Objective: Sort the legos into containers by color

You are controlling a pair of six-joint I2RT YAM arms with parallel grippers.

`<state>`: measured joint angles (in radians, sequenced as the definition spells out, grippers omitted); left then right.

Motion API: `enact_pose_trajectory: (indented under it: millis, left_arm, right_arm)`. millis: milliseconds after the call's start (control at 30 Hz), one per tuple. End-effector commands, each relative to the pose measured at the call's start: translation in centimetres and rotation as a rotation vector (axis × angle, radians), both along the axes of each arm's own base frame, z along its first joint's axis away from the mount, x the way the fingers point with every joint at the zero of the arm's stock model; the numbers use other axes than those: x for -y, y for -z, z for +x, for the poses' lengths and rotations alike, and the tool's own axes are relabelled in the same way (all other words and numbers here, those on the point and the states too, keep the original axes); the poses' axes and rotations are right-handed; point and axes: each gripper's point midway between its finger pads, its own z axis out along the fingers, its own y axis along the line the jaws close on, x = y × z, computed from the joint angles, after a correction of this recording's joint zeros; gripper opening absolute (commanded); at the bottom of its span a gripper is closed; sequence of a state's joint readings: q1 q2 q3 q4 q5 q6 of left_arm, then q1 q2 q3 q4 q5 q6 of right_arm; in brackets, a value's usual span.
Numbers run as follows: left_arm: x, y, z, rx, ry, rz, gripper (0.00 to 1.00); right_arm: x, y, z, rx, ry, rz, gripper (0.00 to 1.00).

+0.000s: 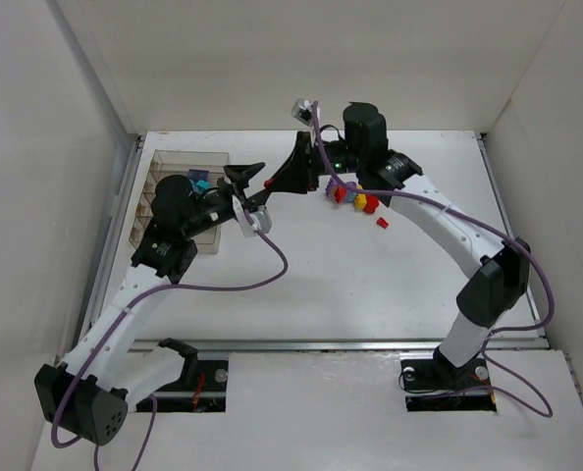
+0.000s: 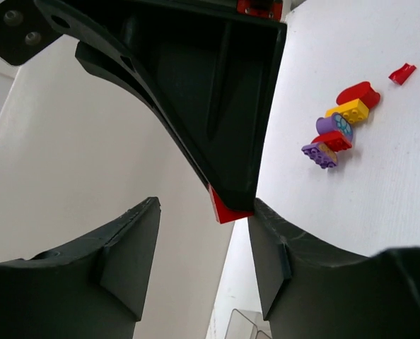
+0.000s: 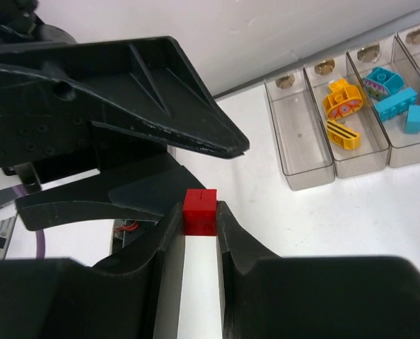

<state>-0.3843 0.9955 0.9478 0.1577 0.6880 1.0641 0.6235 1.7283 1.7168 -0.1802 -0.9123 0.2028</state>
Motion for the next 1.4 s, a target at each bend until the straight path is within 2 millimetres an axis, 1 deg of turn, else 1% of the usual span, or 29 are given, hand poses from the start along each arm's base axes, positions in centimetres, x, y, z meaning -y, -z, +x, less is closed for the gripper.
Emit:
enact_pose_trajectory:
  millis: [0, 33, 167, 200, 267, 300, 367, 467, 533, 567, 600, 667, 700, 767, 833, 867, 900, 933, 967, 1000, 1033, 1067, 1100, 1133, 1200, 1233, 1267, 1300, 1367]
  left_arm:
    - [0.2, -3.0, -1.2, 0.106, 0.042, -0.047, 0.48]
    - [0.3, -3.0, -1.3, 0.106, 0.052, -0.047, 0.48]
    - [0.6, -2.8, -1.5, 0.097, 0.061, -0.044, 0.48]
    - [0.9, -2.8, -1.7, 0.097, 0.071, -0.044, 0.44]
    - [0.8, -3.1, -1.6, 0.107, 0.062, -0.049, 0.41]
    - [1.0, -3.1, -1.8, 0.106, 0.071, -0.049, 0.39]
    - [1.1, -3.2, -1.8, 0.133, 0.068, -0.035, 0.32]
    - [1.1, -3.5, -1.8, 0.16, 0.067, -0.028, 0.32]
    - [1.1, -3.5, -1.8, 0.16, 0.067, -0.028, 0.29]
    - [1.1, -3.5, -1.8, 0.16, 0.067, -0.028, 0.29]
    - [1.3, -3.0, -1.8, 0.151, 0.068, -0.026, 0.29]
    - [1.3, -3.0, -1.8, 0.151, 0.068, -0.026, 0.29]
    - [1.3, -3.3, -1.8, 0.161, 0.067, -0.03, 0.26]
    - [1.2, -3.1, -2.0, 0.16, 0.067, -0.029, 0.22]
    - [1.1, -3.6, -2.2, 0.178, 0.067, -0.037, 0.16]
    - [1.4, -3.6, -2.4, 0.169, 0.077, -0.043, 0.14]
    - [1.2, -4.2, -2.8, 0.182, 0.077, -0.056, 0.09]
    - [1.2, -4.1, -2.7, 0.148, 0.07, -0.075, 0.05]
    - [1.1, -4.3, -2.9, 0.144, 0.07, -0.085, 0.01]
    - [0.9, -4.8, -3.3, 0.157, 0.07, -0.091, 0.0]
    - [1.0, -4.1, -3.2, 0.144, 0.07, -0.086, 0.0]
    - [0.9, -3.9, -3.5, 0.144, 0.07, -0.085, 0.0]
    - [0.7, -3.9, -3.7, 0.143, 0.07, -0.085, 0.0]
    - [0.7, -4.0, -3.7, 0.152, 0.07, -0.08, 0.0]
    - [0.6, -3.8, -3.6, 0.144, 0.061, -0.077, 0.0]
    - [0.5, -4.0, -3.8, 0.143, 0.061, -0.085, 0.0]
    - [0.5, -4.0, -3.8, 0.143, 0.061, -0.086, 0.0]
    - [0.4, -3.5, -3.6, 0.125, 0.049, -0.088, 0.0]
    - [0.2, -4.2, -3.7, 0.146, 0.04, -0.098, 0.0]
  right_arm:
    - [0.8, -3.5, -2.1, 0.065, -0.029, 0.061, 0.0]
    - [0.5, -3.5, -2.5, 0.065, -0.038, 0.062, 0.0]
    - [0.7, -3.8, -2.3, 0.074, -0.017, 0.065, 0.0]
    - [0.6, -3.4, -2.3, 0.066, -0.017, 0.058, 0.0]
    - [0.6, -3.4, -2.2, 0.066, -0.008, 0.057, 0.0]
    - [0.4, -3.4, -2.6, 0.057, -0.016, 0.058, 0.0]
    - [0.4, -3.4, -2.6, 0.057, -0.016, 0.058, 0.0]
    - [0.4, -3.4, -2.6, 0.057, -0.016, 0.058, 0.0]
    - [0.4, -3.4, -2.6, 0.057, -0.016, 0.058, 0.0]
    - [0.1, -3.4, -2.9, 0.057, -0.025, 0.058, 0.0]
    - [0.1, -3.4, -2.9, 0.048, -0.025, 0.058, 0.0]
    - [0.1, -3.4, -2.9, 0.048, -0.025, 0.058, 0.0]
    - [0.1, -3.4, -2.9, 0.048, -0.025, 0.058, 0.0]
    - [0.1, -3.4, -2.9, 0.048, -0.025, 0.058, 0.0]
    - [0.1, -3.4, -2.8, 0.039, -0.013, 0.057, 0.0]
    - [0.1, -3.4, -2.5, 0.041, 0.002, 0.056, 0.0]
    - [0.1, -3.4, -2.5, 0.041, 0.002, 0.056, 0.0]
    - [0.1, -3.4, -2.3, 0.042, 0.016, 0.055, 0.0]
    - [0.1, -2.9, -2.3, 0.033, 0.016, 0.048, 0.0]
    - [0.1, -2.9, -2.1, 0.034, 0.025, 0.047, 0.0]
    - [0.1, -2.9, -2.1, 0.025, 0.026, 0.047, 0.0]
    - [0.1, -2.9, -2.1, 0.025, 0.026, 0.047, 0.0]
    - [0.1, -2.9, -2.1, 0.025, 0.026, 0.047, 0.0]
    - [-0.1, -2.4, -1.9, 0.017, 0.026, 0.041, 0.0]
    - [-0.1, -2.4, -1.9, 0.017, 0.026, 0.041, 0.0]
    - [-0.1, -2.4, -2.0, 0.008, 0.027, 0.041, 0.0]
    - [-0.2, -2.0, -1.8, 0.0, 0.027, 0.035, 0.0]
    - [-0.2, -2.0, -1.6, 0.001, 0.038, 0.034, 0.0]
    - [-0.2, -2.0, -1.4, 0.002, 0.047, 0.033, 0.0]
